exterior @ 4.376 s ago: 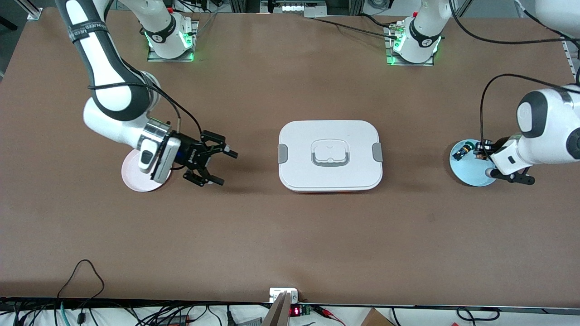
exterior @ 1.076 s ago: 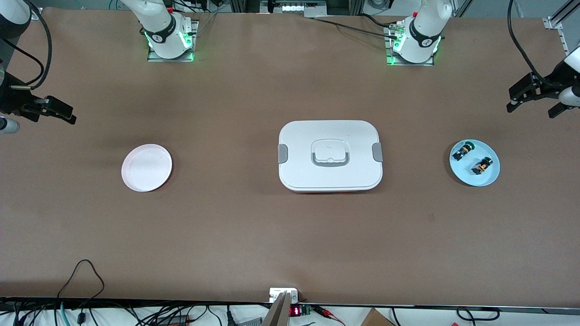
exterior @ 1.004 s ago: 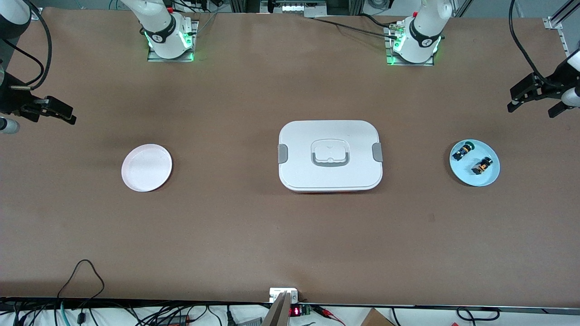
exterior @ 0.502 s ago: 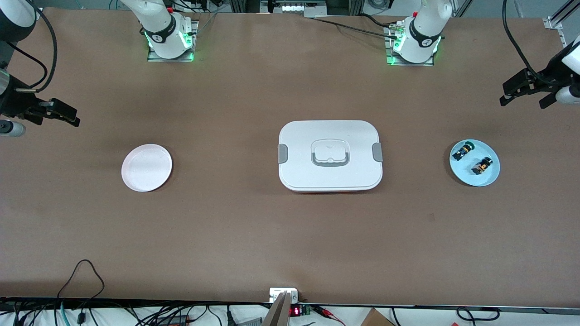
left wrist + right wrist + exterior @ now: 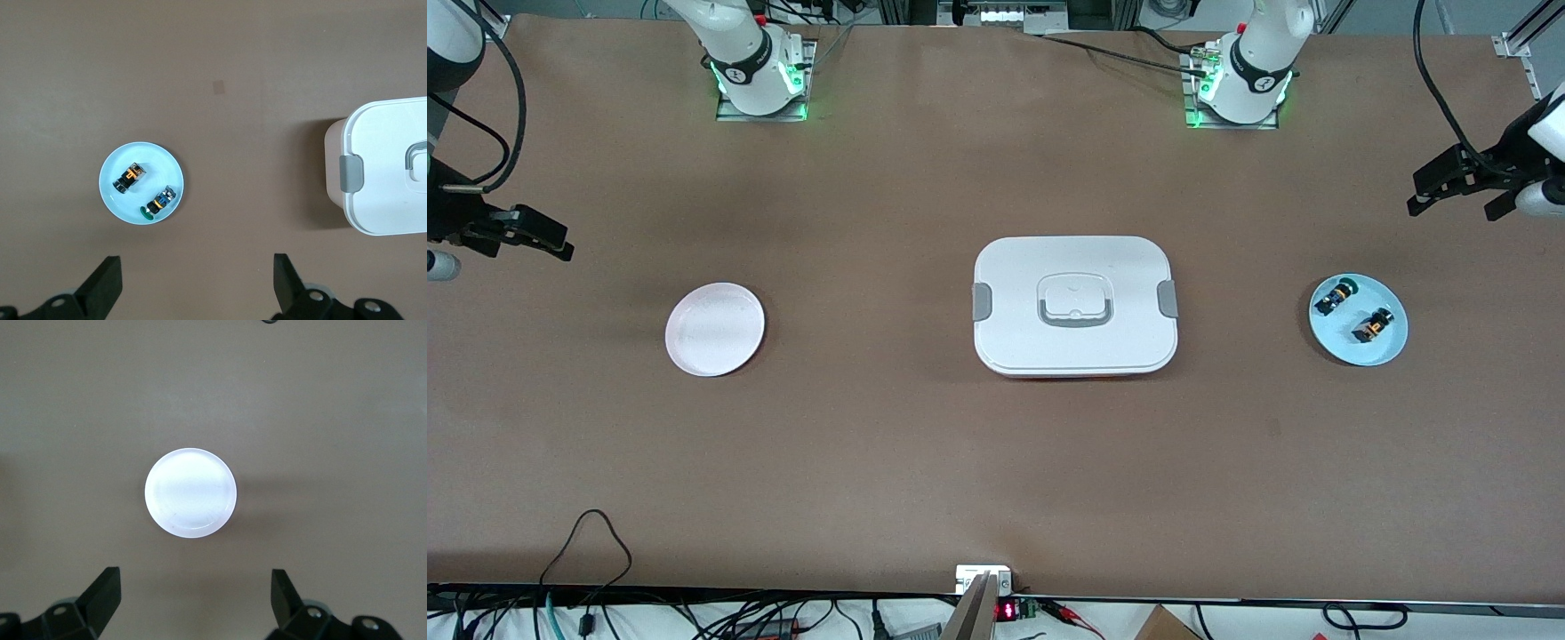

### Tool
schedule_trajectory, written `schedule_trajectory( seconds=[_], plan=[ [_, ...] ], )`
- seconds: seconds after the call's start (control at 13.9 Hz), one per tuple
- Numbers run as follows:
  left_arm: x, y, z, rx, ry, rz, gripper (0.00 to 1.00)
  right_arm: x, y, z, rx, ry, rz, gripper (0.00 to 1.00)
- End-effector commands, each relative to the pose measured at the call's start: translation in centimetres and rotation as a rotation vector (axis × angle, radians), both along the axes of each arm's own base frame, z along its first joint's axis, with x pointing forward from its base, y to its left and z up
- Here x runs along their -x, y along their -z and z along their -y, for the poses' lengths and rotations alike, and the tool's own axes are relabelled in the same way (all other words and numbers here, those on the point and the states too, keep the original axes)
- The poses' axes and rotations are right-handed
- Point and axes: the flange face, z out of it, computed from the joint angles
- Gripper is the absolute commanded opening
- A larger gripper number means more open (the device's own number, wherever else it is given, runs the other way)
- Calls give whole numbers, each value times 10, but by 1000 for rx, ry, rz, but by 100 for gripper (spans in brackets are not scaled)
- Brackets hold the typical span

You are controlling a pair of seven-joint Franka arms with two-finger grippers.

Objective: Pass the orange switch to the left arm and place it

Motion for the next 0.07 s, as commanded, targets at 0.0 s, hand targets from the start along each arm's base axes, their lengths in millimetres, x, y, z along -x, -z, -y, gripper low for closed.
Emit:
schedule_trajectory(
  seconds=[0.0],
  plan=[
    [-5, -4, 2, -5, -6, -13, 100, -1, -7, 0, -12, -13, -3, 100]
  ],
)
